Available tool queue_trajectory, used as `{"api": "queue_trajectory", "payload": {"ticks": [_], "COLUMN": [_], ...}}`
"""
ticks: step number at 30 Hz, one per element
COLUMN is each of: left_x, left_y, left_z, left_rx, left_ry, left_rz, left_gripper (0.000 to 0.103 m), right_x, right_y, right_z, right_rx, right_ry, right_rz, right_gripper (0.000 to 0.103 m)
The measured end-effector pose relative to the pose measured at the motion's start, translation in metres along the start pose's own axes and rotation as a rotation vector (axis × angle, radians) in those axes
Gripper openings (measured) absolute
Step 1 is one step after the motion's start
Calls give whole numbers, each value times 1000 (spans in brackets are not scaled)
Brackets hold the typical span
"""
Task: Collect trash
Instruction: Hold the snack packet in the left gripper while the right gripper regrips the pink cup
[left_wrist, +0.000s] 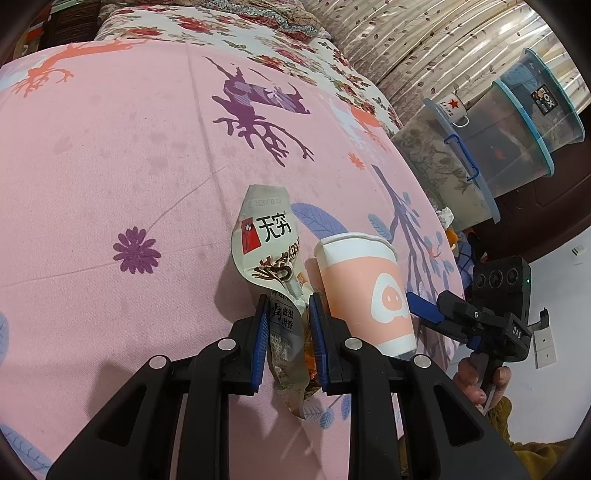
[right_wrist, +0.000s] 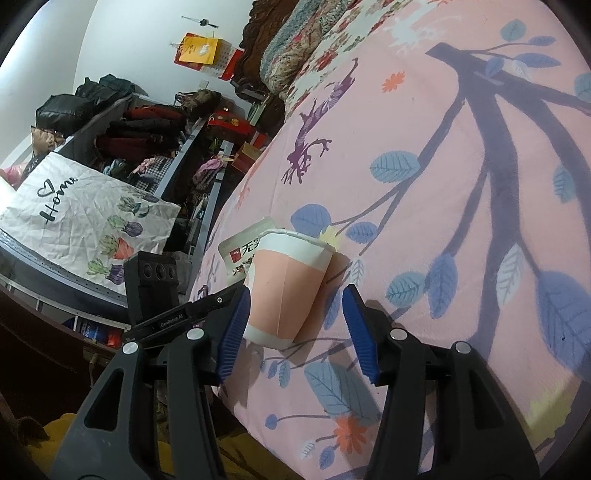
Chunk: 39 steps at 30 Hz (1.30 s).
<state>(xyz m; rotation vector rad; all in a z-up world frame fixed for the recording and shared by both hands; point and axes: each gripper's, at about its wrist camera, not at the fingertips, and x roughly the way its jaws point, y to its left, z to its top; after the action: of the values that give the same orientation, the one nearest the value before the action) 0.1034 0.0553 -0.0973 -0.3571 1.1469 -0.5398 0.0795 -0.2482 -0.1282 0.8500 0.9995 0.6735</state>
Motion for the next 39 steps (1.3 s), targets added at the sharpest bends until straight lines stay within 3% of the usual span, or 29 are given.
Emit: {"api": "queue_trajectory", "payload": {"ticks": [39], "left_x": [-1], "left_y": [0], "left_z": [-1], "left_rx": [2], "left_ry": [-2], "left_rz": [-4], "left_gripper": [20], "right_x": [18], "right_y": [10], "right_z": [3], "right_rx": [-21], "right_ry": [32], "right_rz": [-6], "right_gripper": [55]}}
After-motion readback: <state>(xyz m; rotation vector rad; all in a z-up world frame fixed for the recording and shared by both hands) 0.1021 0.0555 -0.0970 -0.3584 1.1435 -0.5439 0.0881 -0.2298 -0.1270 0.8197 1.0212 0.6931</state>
